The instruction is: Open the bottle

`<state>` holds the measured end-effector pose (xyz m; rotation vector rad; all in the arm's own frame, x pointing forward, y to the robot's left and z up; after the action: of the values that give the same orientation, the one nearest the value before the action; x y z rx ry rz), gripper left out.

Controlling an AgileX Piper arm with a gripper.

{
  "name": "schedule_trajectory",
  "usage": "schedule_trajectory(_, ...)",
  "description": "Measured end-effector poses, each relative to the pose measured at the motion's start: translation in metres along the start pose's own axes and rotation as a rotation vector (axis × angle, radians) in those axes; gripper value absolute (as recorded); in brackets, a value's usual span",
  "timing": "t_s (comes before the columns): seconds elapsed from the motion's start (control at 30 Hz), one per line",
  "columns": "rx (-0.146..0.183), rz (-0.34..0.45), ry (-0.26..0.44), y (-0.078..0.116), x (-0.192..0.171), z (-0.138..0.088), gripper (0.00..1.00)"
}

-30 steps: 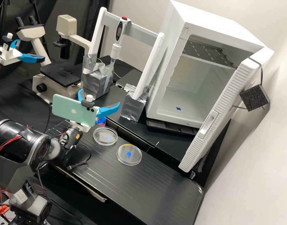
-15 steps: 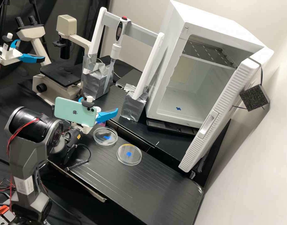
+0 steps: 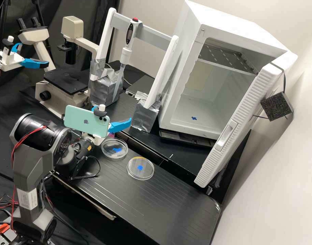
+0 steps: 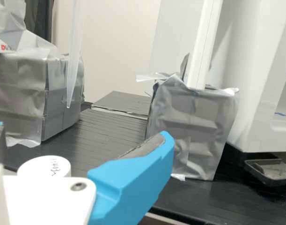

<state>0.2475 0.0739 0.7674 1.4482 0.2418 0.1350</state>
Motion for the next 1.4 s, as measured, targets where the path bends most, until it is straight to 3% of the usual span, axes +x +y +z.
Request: schedule_trajectory(1.4,0.001,-0.052,0.011,-0.013,0.002,-0.003,0.0)
